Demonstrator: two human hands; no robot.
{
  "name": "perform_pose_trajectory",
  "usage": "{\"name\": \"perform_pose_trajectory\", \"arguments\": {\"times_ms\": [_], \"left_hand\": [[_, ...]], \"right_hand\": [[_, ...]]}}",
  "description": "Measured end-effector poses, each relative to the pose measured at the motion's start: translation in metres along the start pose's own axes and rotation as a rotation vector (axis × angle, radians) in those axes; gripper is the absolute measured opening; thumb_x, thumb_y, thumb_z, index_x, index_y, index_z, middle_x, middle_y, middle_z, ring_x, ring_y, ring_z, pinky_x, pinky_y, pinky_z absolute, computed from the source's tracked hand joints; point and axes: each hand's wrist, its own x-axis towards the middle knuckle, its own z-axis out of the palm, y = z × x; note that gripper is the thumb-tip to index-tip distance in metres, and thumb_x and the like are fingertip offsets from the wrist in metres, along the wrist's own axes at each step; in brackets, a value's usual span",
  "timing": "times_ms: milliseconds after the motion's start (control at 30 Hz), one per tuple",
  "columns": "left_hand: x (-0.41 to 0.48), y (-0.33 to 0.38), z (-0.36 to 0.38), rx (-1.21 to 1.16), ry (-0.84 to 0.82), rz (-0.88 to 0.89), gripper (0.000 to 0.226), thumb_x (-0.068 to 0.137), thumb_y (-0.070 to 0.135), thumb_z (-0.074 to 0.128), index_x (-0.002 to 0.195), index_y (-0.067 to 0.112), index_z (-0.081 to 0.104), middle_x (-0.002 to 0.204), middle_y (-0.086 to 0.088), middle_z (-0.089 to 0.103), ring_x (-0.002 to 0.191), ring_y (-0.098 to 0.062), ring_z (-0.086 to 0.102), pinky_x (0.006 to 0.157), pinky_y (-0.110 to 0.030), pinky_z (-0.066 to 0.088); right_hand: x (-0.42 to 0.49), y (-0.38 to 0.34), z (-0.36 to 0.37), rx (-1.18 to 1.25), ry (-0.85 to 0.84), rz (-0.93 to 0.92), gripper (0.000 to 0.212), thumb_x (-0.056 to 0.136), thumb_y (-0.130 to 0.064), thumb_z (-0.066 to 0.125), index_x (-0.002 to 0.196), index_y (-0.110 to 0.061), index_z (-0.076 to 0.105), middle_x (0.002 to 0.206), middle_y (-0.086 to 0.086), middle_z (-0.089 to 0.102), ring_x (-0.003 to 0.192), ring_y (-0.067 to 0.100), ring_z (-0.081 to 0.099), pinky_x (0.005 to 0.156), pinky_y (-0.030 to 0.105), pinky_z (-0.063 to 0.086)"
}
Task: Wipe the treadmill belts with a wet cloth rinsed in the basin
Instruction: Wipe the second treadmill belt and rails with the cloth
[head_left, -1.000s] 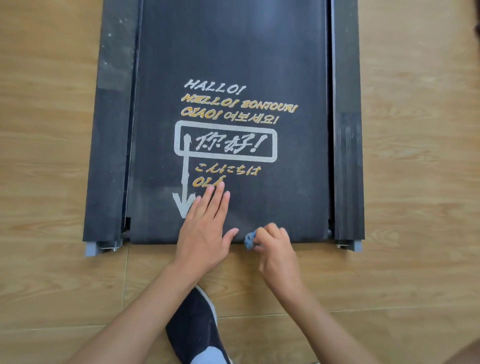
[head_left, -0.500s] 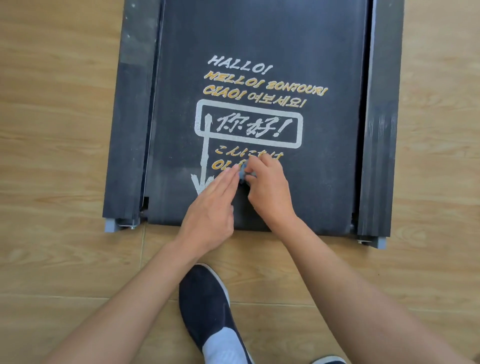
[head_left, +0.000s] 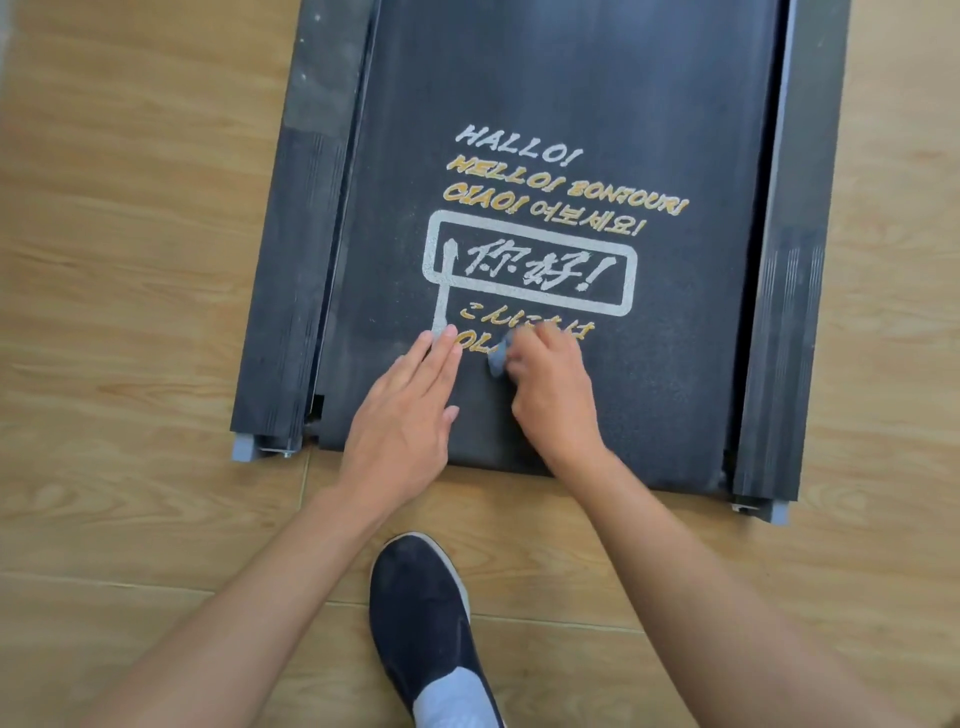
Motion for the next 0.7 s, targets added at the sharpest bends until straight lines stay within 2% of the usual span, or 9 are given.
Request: {"name": "perform_pose_trajectory", "arguments": {"times_ms": [100,200,300,400,567,700], "left_hand": [[0.000,0.000,-0.005,-0.042,-0.004,-0.019,0.070,0.103,0.027,0.059,0.165,0.013,0.031,0.177,0.007,0.013,0.163,-0.012,0.010,0.121,-0.035,0.037],[0.000,-0.002,-0.011,-0.046,-0.020,-0.006,0.073,0.100,0.027,0.063,0.165,0.014,0.033,0.176,0.007,0.016,0.162,-0.012,0.015,0.114,-0.035,0.042],[0.001,-0.005,-0.013,-0.035,-0.043,0.018,0.074,0.100,0.029,0.061,0.166,0.015,0.030,0.177,0.007,0.014,0.162,-0.012,0.014,0.113,-0.034,0.044],[0.001,-0.004,-0.013,-0.037,-0.049,0.013,0.074,0.100,0.029,0.059,0.166,0.014,0.029,0.177,0.007,0.012,0.163,-0.013,0.013,0.114,-0.033,0.043],[0.001,-0.002,-0.011,-0.107,-0.042,-0.020,0.078,0.099,0.026,0.061,0.167,0.014,0.026,0.177,0.008,0.012,0.163,-0.009,0.008,0.119,-0.031,0.036],[-0.001,-0.003,-0.011,-0.176,-0.033,-0.027,0.082,0.095,0.020,0.062,0.168,0.017,0.024,0.177,0.010,0.010,0.163,-0.008,0.006,0.119,-0.032,0.036]], "right_hand": [[0.021,-0.012,0.002,-0.008,0.023,-0.008,0.024,0.087,0.007,0.054,0.086,-0.016,0.048,0.093,-0.002,0.047,0.084,0.023,0.039,0.065,0.037,0.037],[-0.046,-0.016,0.014,-0.053,-0.036,-0.083,0.032,0.083,0.009,0.060,0.089,-0.021,0.049,0.096,-0.004,0.045,0.083,0.022,0.037,0.068,0.031,0.028],[-0.091,-0.014,0.021,-0.056,-0.092,-0.091,0.039,0.081,0.012,0.062,0.090,-0.022,0.044,0.097,-0.007,0.046,0.081,0.021,0.034,0.069,0.033,0.035],[-0.057,-0.011,0.016,-0.061,-0.135,-0.132,0.032,0.086,0.006,0.057,0.090,-0.023,0.045,0.095,-0.004,0.047,0.080,0.023,0.035,0.071,0.038,0.040],[0.033,-0.028,0.012,-0.066,-0.027,-0.097,0.026,0.084,0.006,0.053,0.088,-0.019,0.049,0.092,-0.001,0.046,0.082,0.022,0.035,0.071,0.039,0.039],[-0.031,-0.031,0.021,-0.059,-0.066,-0.121,0.027,0.085,0.007,0.058,0.089,-0.018,0.050,0.095,0.000,0.047,0.081,0.024,0.037,0.068,0.041,0.040]]}}
